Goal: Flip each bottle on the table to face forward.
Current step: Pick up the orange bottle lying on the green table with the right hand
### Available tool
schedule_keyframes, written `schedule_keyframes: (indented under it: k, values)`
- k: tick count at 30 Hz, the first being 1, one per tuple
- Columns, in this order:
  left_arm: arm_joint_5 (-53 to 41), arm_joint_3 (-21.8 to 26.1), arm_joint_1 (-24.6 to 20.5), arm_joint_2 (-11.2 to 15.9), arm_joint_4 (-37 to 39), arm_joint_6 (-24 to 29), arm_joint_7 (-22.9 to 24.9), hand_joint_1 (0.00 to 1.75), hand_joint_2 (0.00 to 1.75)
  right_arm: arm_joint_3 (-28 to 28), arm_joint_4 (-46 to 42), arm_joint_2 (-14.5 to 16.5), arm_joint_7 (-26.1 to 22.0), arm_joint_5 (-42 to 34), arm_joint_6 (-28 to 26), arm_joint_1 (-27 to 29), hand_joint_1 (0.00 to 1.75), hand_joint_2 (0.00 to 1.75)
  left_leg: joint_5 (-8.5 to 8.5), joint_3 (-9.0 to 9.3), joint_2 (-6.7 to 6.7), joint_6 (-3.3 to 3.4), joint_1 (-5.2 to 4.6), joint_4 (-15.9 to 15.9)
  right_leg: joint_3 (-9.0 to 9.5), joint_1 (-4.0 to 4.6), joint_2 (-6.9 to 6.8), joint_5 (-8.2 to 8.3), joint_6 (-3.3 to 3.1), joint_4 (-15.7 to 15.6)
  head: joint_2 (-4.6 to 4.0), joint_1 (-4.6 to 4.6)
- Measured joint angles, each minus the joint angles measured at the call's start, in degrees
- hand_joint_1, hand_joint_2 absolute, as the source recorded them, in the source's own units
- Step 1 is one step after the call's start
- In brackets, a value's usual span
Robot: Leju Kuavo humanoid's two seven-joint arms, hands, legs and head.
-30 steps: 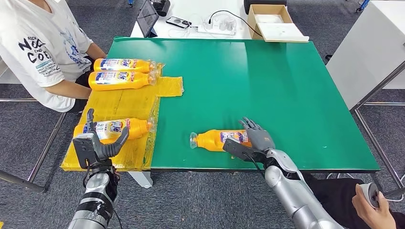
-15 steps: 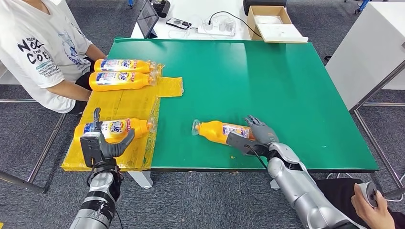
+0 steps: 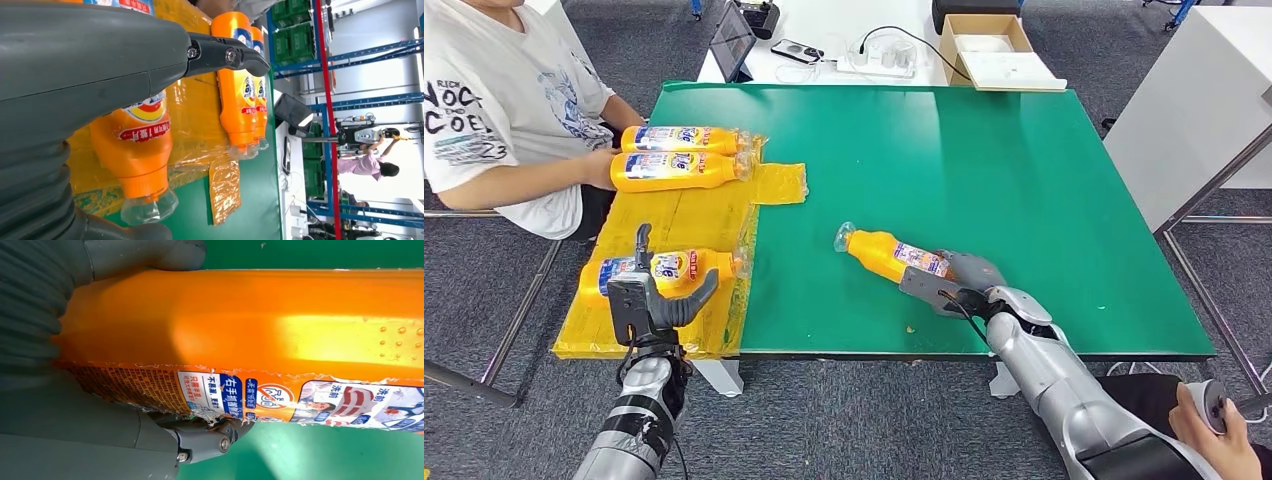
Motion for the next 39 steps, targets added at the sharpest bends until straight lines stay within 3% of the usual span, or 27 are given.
schedule_keyframes:
  k: [4, 10, 16, 21, 26, 31, 39]
  values:
    - [0.6, -0.3, 0.4, -0.1, -0.2, 0.5, 0.0, 0.0, 1.75, -2.2, -3.8, 1.1, -2.6, -4.8, -6.7, 3.7, 1.75, 1.75, -0.02, -0.07, 0.04, -0.01, 0.0, 0.0, -0.07, 0.02, 0.03, 0.0, 0.0, 0.0, 0.0, -0.01]
    - [0.7, -0.4, 0.9, -0.3, -0.7, 0.7, 0.0, 0.0, 1.75, -5.1, -11.0, 2.9, -3.7, -7.0, -11.2, 8.9, 1.75, 1.75, -0.01, -0.31, 0.01, -0.02, 0.04, 0.0, -0.28, 0.09, 0.05, -0.02, -0.01, 0.0, 0.0, -0.01]
    - [2.1, -1.1, 1.5, -1.3, -2.2, -2.3, 0.0, 0.0, 1.75, -11.3, -23.9, 6.9, -13.5, -7.2, -30.2, 15.3, 1.75, 1.75, 0.0, -0.6, -0.01, -0.01, 0.03, 0.0, -0.55, 0.04, 0.04, -0.02, 0.0, 0.0, 0.0, -0.01]
    - [7.1, -3.1, 1.1, -3.4, -2.5, -12.2, 2.5, 0.0, 1.75, -15.5, -33.8, 10.5, -22.7, -5.3, -41.7, 19.4, 1.75, 1.75, -0.03, -0.66, -0.01, -0.01, 0.02, 0.0, -0.62, 0.02, 0.04, -0.03, 0.0, 0.0, 0.0, -0.01]
    - [10.8, -7.5, 1.0, -4.9, -4.5, -21.1, 5.0, 0.0, 1.75, -17.5, -36.4, 12.7, -30.0, -2.8, -42.7, 21.8, 1.75, 1.75, -0.05, -0.67, 0.04, -0.02, 0.02, 0.0, -0.65, 0.03, 0.06, -0.02, 0.0, 0.0, 0.0, -0.02]
    - [14.2, -11.9, 1.0, -5.4, -7.1, -26.7, 7.0, 0.0, 1.75, -15.9, -34.8, 13.8, -30.3, -4.7, -42.0, 22.4, 1.75, 1.75, -0.04, -0.67, 0.05, -0.02, 0.02, 0.0, -0.63, 0.04, 0.06, -0.01, 0.0, 0.0, 0.0, -0.01]
    - [15.9, -14.7, 1.2, -5.5, -8.7, -29.0, 7.8, 0.0, 1.75, -13.5, -32.4, 14.2, -30.4, -5.4, -41.1, 22.4, 1.75, 1.75, -0.04, -0.71, 0.02, -0.02, 0.02, 0.0, -0.64, 0.04, 0.05, -0.02, 0.0, 0.0, 0.0, -0.01]
